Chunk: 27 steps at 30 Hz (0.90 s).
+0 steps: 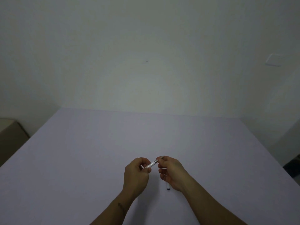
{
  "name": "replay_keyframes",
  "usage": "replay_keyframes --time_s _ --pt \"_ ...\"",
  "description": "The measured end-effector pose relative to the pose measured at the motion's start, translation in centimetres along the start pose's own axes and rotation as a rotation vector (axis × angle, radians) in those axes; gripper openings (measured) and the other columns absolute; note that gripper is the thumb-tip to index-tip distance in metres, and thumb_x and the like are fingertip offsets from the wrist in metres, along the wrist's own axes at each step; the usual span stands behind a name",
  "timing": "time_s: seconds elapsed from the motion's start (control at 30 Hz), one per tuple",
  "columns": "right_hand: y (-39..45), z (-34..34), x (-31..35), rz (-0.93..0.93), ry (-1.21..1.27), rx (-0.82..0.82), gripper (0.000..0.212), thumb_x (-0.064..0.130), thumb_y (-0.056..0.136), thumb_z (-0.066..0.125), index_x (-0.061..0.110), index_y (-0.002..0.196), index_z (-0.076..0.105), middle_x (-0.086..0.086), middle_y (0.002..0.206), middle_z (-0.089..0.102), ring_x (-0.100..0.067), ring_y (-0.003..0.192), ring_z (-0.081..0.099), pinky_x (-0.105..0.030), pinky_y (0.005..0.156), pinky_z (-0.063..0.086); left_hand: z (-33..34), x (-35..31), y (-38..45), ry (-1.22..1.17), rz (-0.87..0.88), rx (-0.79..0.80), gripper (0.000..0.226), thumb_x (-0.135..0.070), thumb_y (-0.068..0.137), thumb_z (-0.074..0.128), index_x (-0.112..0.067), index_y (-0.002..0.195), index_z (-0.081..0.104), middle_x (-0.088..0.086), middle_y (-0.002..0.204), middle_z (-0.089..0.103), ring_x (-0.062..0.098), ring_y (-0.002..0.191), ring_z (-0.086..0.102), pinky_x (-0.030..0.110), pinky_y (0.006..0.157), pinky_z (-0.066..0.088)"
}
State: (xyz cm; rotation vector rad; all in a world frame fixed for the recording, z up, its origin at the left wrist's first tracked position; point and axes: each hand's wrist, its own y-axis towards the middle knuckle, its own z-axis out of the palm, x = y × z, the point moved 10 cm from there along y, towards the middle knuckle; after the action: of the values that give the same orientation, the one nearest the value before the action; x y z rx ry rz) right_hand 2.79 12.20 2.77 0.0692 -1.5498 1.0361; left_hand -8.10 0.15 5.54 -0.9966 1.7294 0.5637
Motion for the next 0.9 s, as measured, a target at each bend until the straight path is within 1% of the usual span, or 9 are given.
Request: replay_keyframes --time_s 0.13,0.27,0.43,0.67,0.77,0.9 --pt "0.1 -0.4 0.3 -0.011 0.018 -0.012 0.024 0.007 0.097 0.05 0.008 0.101 0.073 -0.008 0.079 0.059 -0.02 0.069 0.053 -0.029 0.061 0.049 0.1 0.1 -0.1 -0.002 -0.008 -0.004 0.021 0.0 0.083 0.069 -0.02 0.085 0.071 -0.004 0.078 0.064 0.01 0.064 0.056 0.022 0.058 0.048" --pt "0.0 -0.4 0.0 0.008 0.021 0.0 0.024 0.006 0.097 0.05 0.008 0.101 0.073 -0.008 0.078 0.058 -0.019 0.068 0.053 -0.028 0.059 0.048 0.2 0.2 -0.2 -0.001 -0.006 0.0 0.02 0.0 0.083 0.069 -0.019 0.086 0.071 -0.004 0.078 0.064 0.01 0.064 0.055 0.02 0.057 0.046" --pt "0.0 -0.8 0.1 -0.007 0.011 -0.01 0.024 0.006 0.097 0.05 0.008 0.102 0.073 -0.007 0.075 0.059 -0.018 0.066 0.053 -0.027 0.056 0.047 0.6 0.5 -0.2 0.007 -0.006 0.007 0.021 -0.001 0.083 0.069 -0.022 0.084 0.07 -0.004 0.077 0.063 0.01 0.064 0.056 0.021 0.057 0.047" --pt "0.1 -1.8 0.9 -0.052 0.015 -0.03 0.024 0.007 0.097 0.05 0.011 0.104 0.073 -0.007 0.078 0.061 -0.02 0.068 0.055 -0.027 0.057 0.048 1.1 1.3 -0.3 0.01 -0.018 0.006 0.016 -0.006 0.088 0.064 -0.021 0.088 0.069 -0.003 0.081 0.064 0.012 0.072 0.058 0.022 0.062 0.047" --pt "0.2 -1.9 1.2 -0.068 0.038 -0.034 0.023 0.008 0.097 0.052 0.013 0.103 0.074 -0.008 0.081 0.062 -0.02 0.068 0.055 -0.028 0.057 0.048 1.4 1.2 -0.3 0.021 -0.006 0.017 0.015 -0.009 0.092 0.06 -0.022 0.09 0.068 -0.003 0.083 0.066 0.014 0.075 0.059 0.026 0.067 0.051" --pt "0.2 -2.5 2.5 -0.128 0.096 -0.071 0.023 0.007 0.096 0.052 0.012 0.104 0.073 -0.01 0.086 0.063 -0.021 0.072 0.055 -0.03 0.062 0.05 1.7 1.6 -0.1 0.014 -0.031 0.031 0.016 -0.012 0.094 0.057 -0.023 0.09 0.067 -0.002 0.083 0.067 0.02 0.078 0.065 0.033 0.07 0.058"
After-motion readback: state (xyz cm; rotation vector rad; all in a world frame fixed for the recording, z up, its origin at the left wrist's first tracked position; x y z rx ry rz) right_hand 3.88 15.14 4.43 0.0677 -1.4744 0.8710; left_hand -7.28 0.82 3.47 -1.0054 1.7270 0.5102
